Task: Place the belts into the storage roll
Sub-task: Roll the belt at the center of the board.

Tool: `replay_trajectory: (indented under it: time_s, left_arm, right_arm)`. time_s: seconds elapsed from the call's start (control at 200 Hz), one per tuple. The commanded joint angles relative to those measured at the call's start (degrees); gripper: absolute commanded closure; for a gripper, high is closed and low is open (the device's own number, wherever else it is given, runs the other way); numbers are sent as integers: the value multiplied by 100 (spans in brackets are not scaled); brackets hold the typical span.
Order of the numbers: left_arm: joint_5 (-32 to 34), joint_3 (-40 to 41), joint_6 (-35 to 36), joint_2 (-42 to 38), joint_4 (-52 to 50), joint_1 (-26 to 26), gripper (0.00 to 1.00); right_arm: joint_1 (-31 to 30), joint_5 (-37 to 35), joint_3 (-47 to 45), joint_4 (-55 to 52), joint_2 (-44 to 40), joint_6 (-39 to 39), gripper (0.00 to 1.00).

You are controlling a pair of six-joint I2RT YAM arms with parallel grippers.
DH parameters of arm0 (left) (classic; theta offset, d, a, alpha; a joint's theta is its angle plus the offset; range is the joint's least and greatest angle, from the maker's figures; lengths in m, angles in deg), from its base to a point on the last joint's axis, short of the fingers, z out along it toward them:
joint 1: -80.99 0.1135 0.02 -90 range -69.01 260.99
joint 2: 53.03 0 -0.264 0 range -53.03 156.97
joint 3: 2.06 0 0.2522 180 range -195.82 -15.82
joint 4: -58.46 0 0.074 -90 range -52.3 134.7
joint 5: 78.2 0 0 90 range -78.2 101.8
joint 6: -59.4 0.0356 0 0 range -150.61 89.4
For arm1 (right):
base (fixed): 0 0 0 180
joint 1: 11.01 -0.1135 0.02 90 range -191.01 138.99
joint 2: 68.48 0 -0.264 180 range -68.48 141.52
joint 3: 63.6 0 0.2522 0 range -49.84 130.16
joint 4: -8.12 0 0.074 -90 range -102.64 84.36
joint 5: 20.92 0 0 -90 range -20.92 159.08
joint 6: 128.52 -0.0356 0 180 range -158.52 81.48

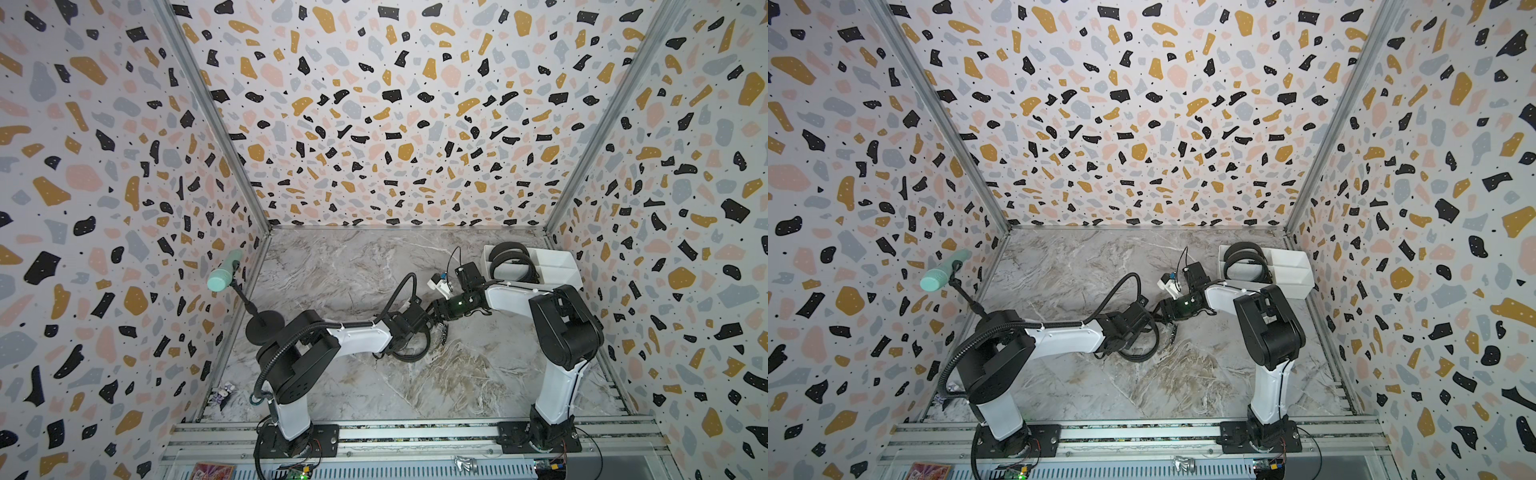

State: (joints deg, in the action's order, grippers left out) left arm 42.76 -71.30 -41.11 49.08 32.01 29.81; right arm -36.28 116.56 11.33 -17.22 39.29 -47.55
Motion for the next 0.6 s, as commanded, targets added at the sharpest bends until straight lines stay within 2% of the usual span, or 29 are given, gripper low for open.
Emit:
replay_trajectory:
  time_s: [0.0, 0.205, 0.411, 0.596]
  left_arm:
    - [288, 121, 120, -244, 214, 33, 100]
    - [253, 346, 220, -686, 602, 37, 100]
    - [237, 405, 232, -929, 621, 30, 100]
    - [284, 319, 77, -902, 468, 29, 100]
  right_arm:
    - [-136, 414, -210, -25, -439, 191, 32]
    - [-365, 393, -323, 188, -424, 49, 31]
    - [-717, -442, -204, 396, -561, -348, 31]
    - [-1108, -1365, -188, 399, -799, -827, 44]
